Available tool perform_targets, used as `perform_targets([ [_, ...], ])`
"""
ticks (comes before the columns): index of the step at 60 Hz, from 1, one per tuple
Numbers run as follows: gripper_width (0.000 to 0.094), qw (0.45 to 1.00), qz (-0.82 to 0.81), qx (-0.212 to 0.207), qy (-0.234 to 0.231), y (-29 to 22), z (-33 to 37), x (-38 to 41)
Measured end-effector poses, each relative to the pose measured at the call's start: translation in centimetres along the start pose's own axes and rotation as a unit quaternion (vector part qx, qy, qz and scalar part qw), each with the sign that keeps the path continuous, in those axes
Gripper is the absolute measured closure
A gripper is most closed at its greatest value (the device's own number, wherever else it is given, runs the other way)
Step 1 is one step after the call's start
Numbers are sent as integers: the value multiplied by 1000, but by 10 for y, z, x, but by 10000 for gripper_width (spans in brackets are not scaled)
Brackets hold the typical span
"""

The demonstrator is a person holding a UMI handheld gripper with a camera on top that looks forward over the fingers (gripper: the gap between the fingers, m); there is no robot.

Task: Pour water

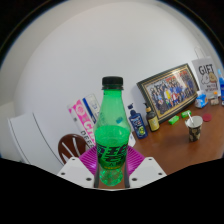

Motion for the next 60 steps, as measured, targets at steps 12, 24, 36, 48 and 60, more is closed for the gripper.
perform_targets([
  [12,597,967,-249,18,-57,-77,-45,-39],
  [24,597,889,-447,52,-82,-109,-91,-109],
  [36,597,767,-632,79,-83,-102,-118,-164],
  [48,598,685,-716,103,-86,-89,-133,-190],
  [60,596,701,-698,122,-77,-90,-133,-195],
])
Point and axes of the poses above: the point between the fingertips, and its own axes, seen from behind it with the camera up: x to the left, y down, z backward, against the way the camera looks, the point moved 7 cm from there along z, backward, against the way the camera looks, and after that the axes turned 10 degrees about y, right-handed, at the moved point
